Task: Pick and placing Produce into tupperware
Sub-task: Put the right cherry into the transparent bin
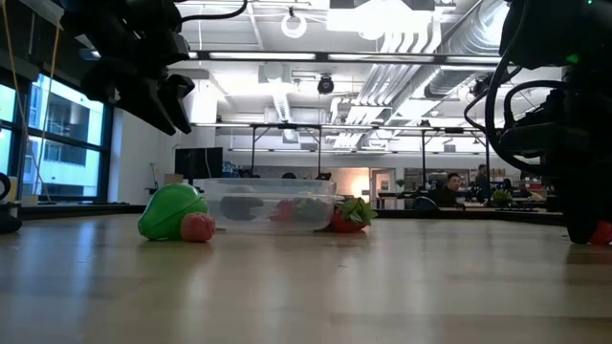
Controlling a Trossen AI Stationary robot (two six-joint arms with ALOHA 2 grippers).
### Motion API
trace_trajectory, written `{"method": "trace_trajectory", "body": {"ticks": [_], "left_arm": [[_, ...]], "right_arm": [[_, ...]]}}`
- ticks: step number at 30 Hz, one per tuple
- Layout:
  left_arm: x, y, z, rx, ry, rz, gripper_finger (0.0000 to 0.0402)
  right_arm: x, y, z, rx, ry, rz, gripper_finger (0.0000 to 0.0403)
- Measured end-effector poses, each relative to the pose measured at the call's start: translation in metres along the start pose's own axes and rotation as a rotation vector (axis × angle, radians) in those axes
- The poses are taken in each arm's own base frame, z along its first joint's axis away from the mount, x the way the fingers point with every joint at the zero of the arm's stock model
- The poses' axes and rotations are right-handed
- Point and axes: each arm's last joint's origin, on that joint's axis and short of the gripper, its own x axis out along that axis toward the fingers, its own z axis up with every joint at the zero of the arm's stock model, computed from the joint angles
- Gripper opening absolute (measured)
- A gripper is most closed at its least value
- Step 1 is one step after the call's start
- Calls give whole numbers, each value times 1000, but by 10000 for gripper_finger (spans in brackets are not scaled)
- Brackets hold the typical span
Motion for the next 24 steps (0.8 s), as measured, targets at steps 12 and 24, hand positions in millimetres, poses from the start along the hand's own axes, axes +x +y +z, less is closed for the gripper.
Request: {"method": "trace_trajectory", "body": {"ticks": [12, 24], "left_arm": [[0, 0, 0, 0, 0, 0, 193], [0, 0, 0, 0, 0, 0, 193]], "right_arm": [[-28, 18, 2, -43, -52, 2, 106], [-102, 75, 48, -262, -476, 213, 106]]}}
